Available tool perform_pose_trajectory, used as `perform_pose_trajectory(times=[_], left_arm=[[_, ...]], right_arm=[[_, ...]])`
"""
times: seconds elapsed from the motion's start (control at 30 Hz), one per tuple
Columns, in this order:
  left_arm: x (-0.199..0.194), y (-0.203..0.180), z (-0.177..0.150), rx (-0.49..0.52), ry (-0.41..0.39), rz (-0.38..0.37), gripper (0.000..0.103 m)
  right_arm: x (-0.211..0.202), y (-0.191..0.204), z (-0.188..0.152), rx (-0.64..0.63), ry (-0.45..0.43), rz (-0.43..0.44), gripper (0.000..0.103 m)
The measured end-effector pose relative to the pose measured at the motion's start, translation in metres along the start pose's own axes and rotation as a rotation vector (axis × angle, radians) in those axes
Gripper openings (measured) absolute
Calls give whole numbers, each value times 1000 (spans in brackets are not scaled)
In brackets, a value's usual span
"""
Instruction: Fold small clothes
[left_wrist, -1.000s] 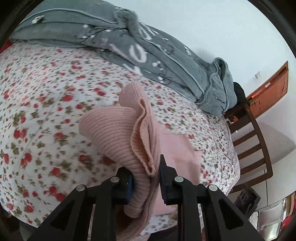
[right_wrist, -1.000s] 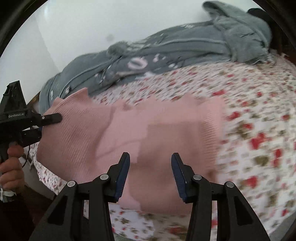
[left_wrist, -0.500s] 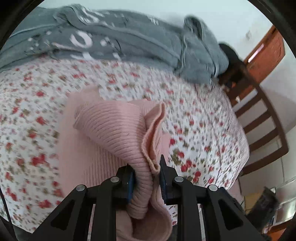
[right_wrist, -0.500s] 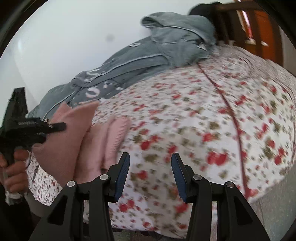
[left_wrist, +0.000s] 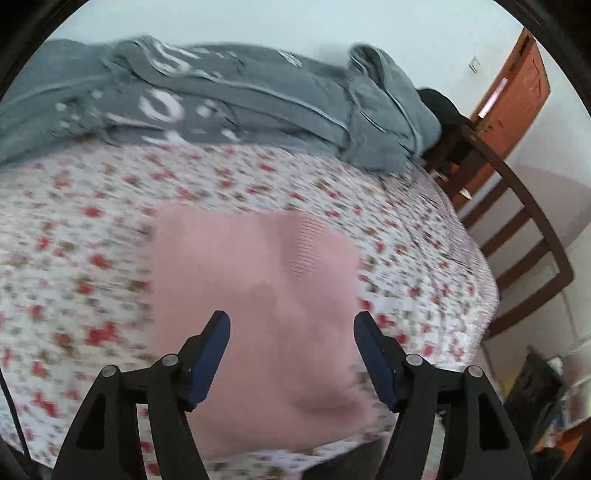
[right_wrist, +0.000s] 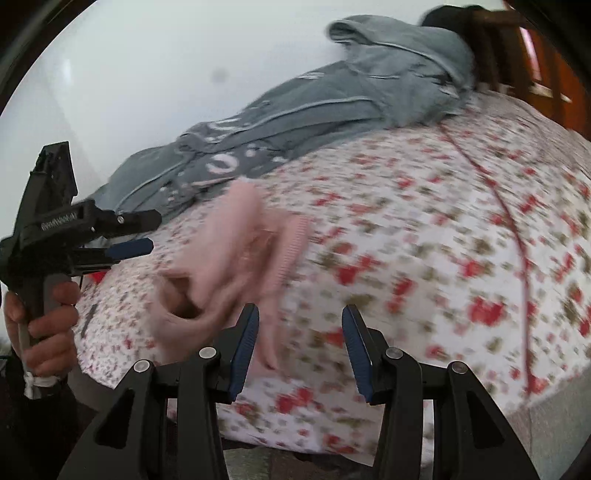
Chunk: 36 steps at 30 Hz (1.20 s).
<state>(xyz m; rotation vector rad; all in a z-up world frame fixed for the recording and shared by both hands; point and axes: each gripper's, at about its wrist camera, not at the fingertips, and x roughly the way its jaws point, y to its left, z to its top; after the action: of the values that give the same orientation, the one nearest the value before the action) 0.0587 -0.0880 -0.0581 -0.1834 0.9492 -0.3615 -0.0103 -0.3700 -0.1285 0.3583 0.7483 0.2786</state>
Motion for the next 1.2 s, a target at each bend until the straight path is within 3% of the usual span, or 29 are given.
perform_pose_trajectory(times=[0.2,0.3,0.33,0.37,0.4,0.43,0.57,0.63,0.83,0.97,1.03,1.1,1.2], left_arm=[[-20,60,-13,-79,-18,62,68],[-24,86,-18,-131,-21,67,68],[-27,94,-21,-148,-25,65,68],[-30,103,-24,-164,-27,63,68],[-33,109,-27,-174,-27,61,68],[-34,111,-30,-177,-29,59,68],[-43,124,-40,-178,-42,69,68],[-40,126,-41,-182,-43,46,68],[-17,106,-48,-134,10,-15,68],[-5,91,-51,-88,33,-10,68],[1,86,-53,-81,37,-17,68],[7,83,-54,-76,49,-29,68],[22,76,-60,-57,91,-46,68]], right_arm=[[19,56,16,-45,2,149,48],[38,84,18,-102,19,160,47],[48,89,18,-124,39,130,41],[64,93,16,-132,83,49,12],[73,93,14,-132,107,29,6],[77,93,12,-135,121,50,6],[35,82,9,-147,-23,115,6],[25,67,4,-95,-38,110,5],[75,26,-44,32,130,35,5],[78,27,-44,20,133,17,6],[68,32,-39,-23,130,11,15],[57,32,-32,-49,110,-12,36],[47,33,-24,-62,69,14,38]])
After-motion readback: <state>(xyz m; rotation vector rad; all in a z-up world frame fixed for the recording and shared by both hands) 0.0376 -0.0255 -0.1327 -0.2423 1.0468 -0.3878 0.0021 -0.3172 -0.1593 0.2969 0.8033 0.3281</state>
